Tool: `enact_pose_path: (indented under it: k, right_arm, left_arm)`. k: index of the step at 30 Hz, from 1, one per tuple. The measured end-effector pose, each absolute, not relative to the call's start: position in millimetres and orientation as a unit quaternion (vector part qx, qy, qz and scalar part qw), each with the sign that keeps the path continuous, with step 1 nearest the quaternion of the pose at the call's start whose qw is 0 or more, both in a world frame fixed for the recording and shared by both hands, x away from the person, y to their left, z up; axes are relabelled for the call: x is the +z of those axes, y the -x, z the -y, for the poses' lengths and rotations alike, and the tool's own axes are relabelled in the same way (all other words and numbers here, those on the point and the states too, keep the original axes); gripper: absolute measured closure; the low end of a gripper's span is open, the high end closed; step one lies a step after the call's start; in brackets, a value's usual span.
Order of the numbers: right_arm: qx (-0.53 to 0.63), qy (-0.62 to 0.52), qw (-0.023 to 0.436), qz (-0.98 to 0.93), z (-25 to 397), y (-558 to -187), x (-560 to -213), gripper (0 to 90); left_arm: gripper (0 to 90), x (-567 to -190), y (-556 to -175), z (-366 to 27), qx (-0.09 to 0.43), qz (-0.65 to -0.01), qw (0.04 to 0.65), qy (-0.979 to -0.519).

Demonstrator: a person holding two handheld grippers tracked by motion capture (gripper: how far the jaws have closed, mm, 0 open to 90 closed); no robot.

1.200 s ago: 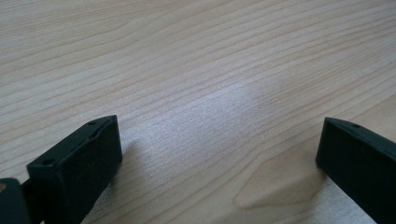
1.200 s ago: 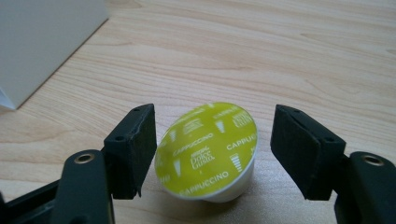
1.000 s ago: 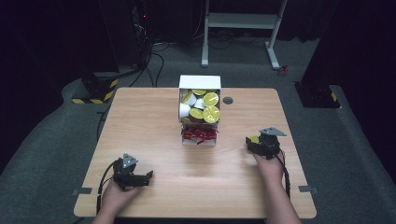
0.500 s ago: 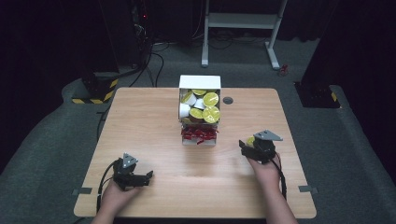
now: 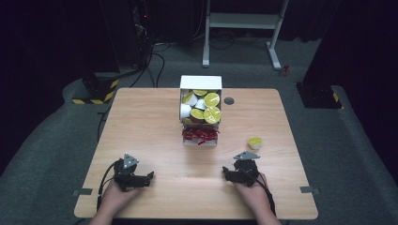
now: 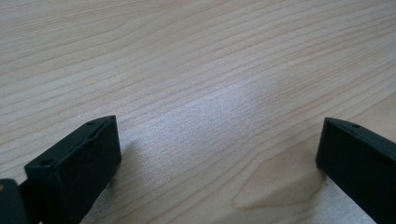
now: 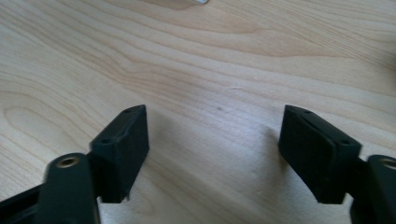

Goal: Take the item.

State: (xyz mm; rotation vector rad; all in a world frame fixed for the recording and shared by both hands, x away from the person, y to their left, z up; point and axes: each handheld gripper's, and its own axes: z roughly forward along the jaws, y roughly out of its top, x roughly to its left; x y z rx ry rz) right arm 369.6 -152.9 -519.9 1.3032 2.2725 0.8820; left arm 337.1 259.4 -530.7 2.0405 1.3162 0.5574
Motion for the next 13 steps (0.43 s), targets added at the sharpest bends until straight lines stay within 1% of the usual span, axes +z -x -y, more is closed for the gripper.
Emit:
enact_pose_path:
  k: [2, 3, 6, 7, 13]
  right_arm:
    - [0.315, -0.463, 0.189, -0.807, 151.3, -367.9, -520.5, 22.1]
    - [0.322, -0.463, 0.195, -0.802, 150.0, -366.3, -523.0, 17.9]
    - [0.328, -0.464, 0.198, -0.799, 149.7, -366.1, -525.0, 16.0]
    - [0.326, -0.467, 0.198, -0.798, 148.1, -366.7, -525.1, 14.1]
    - [0.324, -0.471, 0.199, -0.796, 144.0, -367.9, -525.2, 13.9]
  left_arm:
    - [0.5, -530.7, -337.1, -259.5, 0.212, -0.500, 0.319, -0.777]
    - [0.5, -530.7, -337.1, -259.5, 0.212, -0.500, 0.319, -0.776]
    - [0.5, -530.7, -337.1, -259.5, 0.212, -0.500, 0.319, -0.776]
    - [0.5, -530.7, -337.1, -259.5, 0.212, -0.500, 0.319, -0.776]
    - [0.5, -530.8, -336.8, -259.1, 0.211, -0.502, 0.320, -0.775]
